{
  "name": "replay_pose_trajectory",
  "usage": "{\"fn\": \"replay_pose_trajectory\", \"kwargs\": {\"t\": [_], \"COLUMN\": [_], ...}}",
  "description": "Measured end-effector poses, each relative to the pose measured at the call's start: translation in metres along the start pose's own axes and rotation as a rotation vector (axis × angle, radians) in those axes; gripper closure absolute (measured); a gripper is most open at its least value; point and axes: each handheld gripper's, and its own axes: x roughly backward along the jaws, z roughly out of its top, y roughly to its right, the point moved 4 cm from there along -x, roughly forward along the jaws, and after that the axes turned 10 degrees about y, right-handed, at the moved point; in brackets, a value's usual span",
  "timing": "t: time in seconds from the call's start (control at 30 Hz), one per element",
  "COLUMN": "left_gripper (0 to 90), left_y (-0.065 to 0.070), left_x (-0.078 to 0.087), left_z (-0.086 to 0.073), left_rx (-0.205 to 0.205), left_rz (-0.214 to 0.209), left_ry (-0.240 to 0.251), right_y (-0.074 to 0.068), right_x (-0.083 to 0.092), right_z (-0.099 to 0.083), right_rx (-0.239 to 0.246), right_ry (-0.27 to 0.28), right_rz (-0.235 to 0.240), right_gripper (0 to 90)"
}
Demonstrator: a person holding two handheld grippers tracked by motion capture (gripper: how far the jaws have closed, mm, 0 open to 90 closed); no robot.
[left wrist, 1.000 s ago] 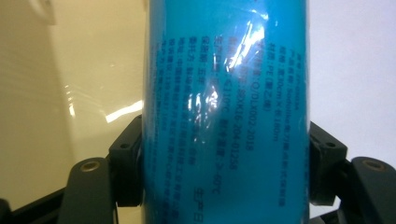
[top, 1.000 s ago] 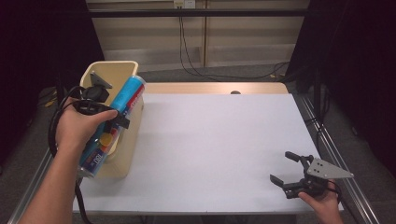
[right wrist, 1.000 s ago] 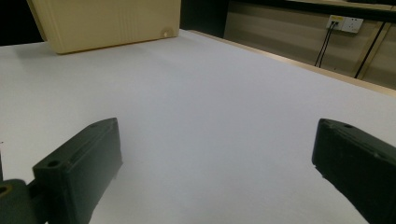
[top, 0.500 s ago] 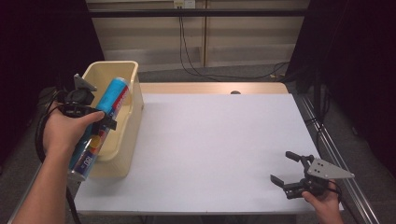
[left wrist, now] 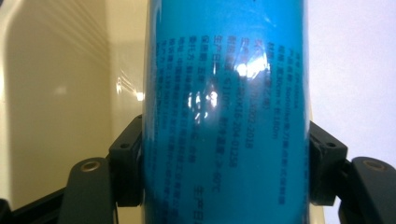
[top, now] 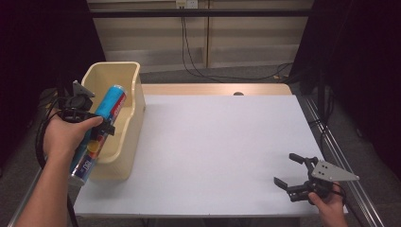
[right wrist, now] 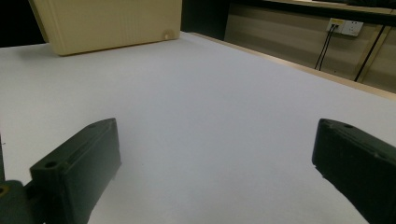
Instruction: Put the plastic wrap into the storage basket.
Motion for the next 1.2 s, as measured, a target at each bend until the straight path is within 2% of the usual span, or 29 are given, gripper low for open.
{"fn": "replay_pose_trajectory", "kwargs": {"t": [0.17,0.5,0.67,0.73,1.1,1.2], "left_gripper": [32.0,31.9,31.9,31.9,31.9,31.8], "left_y": [0.0023,0.0045,0.0063,0.0061,0.0032,0.0029], "left_x": [-0.0016,-0.0053,-0.0066,-0.0071,-0.0085,-0.0083], "left_z": [0.0025,0.0051,0.0065,0.007,0.0083,0.0092], "left_rx": [0.006,0.01,0.013,0.008,0.018,0.008], "left_rz": [0.006,0.02,0.012,0.012,0.023,0.034], "left_ry": [0.006,-0.021,-0.023,-0.039,-0.056,-0.066], "right_y": [-0.0002,0.0001,-0.0004,-0.0006,-0.0008,-0.001], "right_x": [-0.0004,-0.0002,-0.0007,-0.0008,-0.0013,-0.0014], "right_z": [-0.0003,-0.0008,-0.0008,-0.0009,-0.0011,-0.0012], "right_rx": [0.001,0.001,0.002,0.001,0.0,0.005], "right_ry": [-0.002,-0.004,-0.003,-0.006,-0.007,-0.006], "right_rz": [0.001,0.001,0.005,0.008,0.009,0.012], "right_gripper": [0.9,0.9,0.9,0.9,0.9,0.9]}}
